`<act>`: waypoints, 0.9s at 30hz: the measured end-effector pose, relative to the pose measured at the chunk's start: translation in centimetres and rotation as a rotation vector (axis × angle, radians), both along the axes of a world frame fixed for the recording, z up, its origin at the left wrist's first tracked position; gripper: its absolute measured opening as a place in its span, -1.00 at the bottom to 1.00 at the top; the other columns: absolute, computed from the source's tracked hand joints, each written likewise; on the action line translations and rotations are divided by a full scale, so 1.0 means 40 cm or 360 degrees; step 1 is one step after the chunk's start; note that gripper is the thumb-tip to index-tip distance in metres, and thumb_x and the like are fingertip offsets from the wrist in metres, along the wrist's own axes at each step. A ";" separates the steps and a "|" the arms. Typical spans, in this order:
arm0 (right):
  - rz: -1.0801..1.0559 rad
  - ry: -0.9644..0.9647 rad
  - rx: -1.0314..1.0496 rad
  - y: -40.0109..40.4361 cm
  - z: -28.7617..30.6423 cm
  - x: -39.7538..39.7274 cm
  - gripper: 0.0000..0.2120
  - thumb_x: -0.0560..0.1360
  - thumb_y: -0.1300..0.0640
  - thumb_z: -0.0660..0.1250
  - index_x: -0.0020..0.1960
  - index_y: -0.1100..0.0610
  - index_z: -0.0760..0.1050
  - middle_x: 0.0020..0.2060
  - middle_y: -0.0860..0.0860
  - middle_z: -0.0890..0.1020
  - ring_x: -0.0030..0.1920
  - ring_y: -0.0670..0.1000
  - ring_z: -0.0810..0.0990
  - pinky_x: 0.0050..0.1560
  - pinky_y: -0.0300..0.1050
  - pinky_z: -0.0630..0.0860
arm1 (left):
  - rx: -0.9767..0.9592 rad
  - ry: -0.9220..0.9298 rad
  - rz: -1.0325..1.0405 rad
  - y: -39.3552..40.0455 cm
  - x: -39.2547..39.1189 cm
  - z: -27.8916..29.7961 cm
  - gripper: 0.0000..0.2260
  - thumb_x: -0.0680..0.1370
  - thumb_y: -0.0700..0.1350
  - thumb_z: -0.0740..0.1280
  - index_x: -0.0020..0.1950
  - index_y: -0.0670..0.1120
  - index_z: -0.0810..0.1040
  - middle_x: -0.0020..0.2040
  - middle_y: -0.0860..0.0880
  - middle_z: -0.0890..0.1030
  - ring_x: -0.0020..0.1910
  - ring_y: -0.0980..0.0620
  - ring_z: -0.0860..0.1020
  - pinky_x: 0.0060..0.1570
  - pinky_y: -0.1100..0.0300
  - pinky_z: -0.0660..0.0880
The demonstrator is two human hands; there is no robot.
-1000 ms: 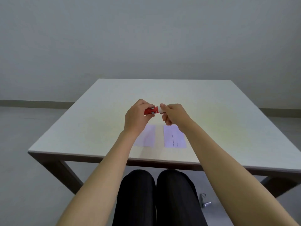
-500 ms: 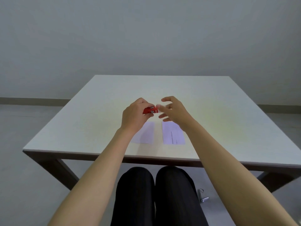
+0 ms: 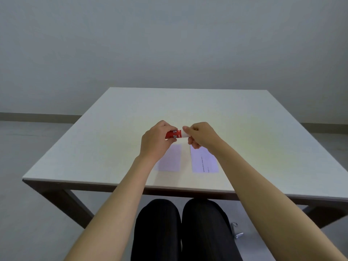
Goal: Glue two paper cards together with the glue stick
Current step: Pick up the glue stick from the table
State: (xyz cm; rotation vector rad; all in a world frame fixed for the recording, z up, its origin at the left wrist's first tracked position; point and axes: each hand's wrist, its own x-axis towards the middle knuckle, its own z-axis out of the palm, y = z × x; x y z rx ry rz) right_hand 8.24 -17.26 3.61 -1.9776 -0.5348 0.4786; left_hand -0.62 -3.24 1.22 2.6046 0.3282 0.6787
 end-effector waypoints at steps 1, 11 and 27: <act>0.0035 -0.0011 0.0084 0.001 -0.001 0.004 -0.80 0.54 0.10 0.28 -0.11 0.24 0.53 -0.39 0.07 0.58 -0.50 0.02 0.50 -0.39 -0.18 0.47 | -0.0009 0.0008 0.0025 0.005 0.001 -0.002 -0.76 0.45 -0.06 0.43 0.11 0.04 0.61 0.00 0.09 0.58 -0.13 0.05 0.55 -0.25 0.25 0.32; -0.0298 -0.0240 0.0276 0.011 0.019 0.108 -0.87 0.48 0.22 0.29 0.01 0.12 0.56 -0.24 0.04 0.60 -0.48 -0.02 0.59 -0.36 -0.20 0.48 | -0.0308 0.0090 0.0134 0.064 -0.011 -0.040 -0.81 0.56 0.01 0.25 0.09 -0.03 0.54 -0.02 0.02 0.62 -0.14 -0.01 0.61 -0.15 0.07 0.47; -0.0497 -0.0844 -0.0852 -0.107 -0.099 0.190 -0.78 0.51 0.22 0.17 0.10 0.18 0.51 0.02 0.16 0.61 -0.03 0.22 0.57 -0.16 -0.10 0.40 | -0.0954 -0.0190 0.0151 0.036 -0.024 -0.031 -0.89 0.47 -0.19 0.38 -0.03 -0.10 0.52 -0.22 0.12 0.62 -0.18 0.30 0.56 -0.29 0.59 0.36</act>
